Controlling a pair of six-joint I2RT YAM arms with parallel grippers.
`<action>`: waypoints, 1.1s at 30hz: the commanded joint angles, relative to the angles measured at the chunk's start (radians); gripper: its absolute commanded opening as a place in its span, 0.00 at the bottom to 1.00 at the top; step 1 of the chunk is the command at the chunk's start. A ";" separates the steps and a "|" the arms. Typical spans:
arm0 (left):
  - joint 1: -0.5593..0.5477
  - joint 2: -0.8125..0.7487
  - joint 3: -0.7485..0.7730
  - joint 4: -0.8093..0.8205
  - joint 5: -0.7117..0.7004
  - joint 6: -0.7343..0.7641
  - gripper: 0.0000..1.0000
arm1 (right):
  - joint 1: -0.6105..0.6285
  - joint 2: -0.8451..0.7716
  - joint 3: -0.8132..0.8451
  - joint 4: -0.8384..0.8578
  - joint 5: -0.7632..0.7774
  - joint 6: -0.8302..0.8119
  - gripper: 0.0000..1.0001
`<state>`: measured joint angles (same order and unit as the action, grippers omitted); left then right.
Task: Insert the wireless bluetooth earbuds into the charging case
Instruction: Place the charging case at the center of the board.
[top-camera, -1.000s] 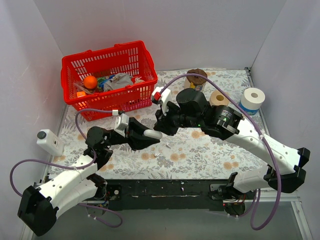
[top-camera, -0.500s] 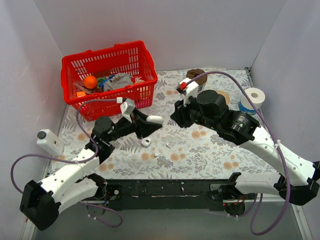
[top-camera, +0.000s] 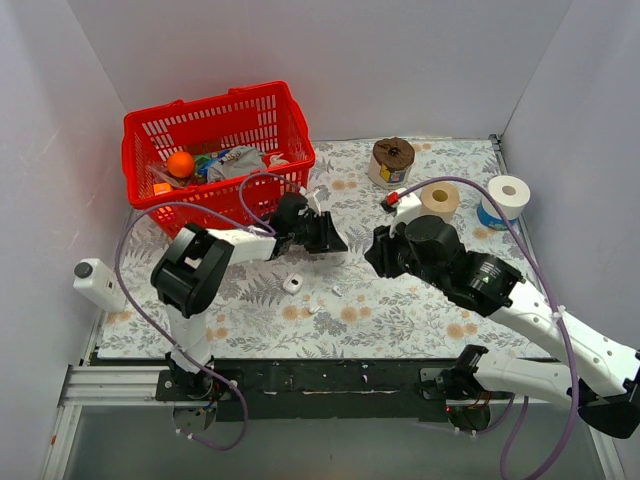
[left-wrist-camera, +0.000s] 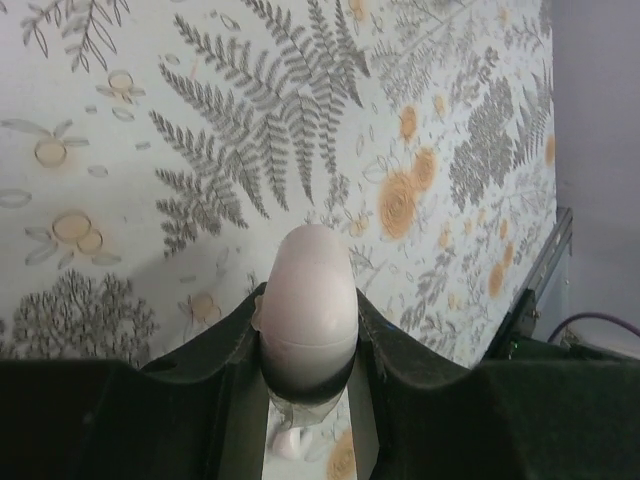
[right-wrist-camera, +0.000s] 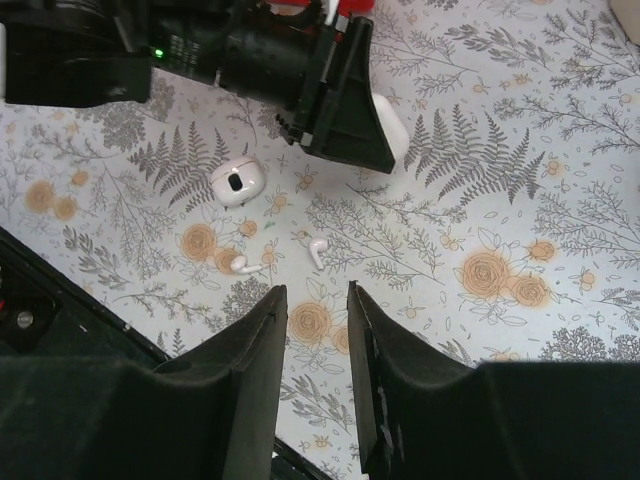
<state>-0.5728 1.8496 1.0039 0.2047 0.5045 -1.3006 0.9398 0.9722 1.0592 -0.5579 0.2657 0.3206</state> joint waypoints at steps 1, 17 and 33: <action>-0.018 0.095 0.157 -0.005 -0.033 -0.049 0.00 | -0.003 -0.050 -0.030 0.062 0.033 0.034 0.39; -0.042 0.243 0.249 -0.108 -0.107 -0.016 0.47 | -0.004 -0.063 -0.048 0.055 0.063 0.009 0.40; -0.045 -0.274 0.076 -0.287 -0.285 0.043 0.55 | -0.006 -0.102 -0.096 0.117 0.049 -0.005 0.41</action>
<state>-0.6220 1.8088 1.0889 0.0082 0.3309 -1.2861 0.9371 0.8997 0.9833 -0.5190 0.3119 0.3332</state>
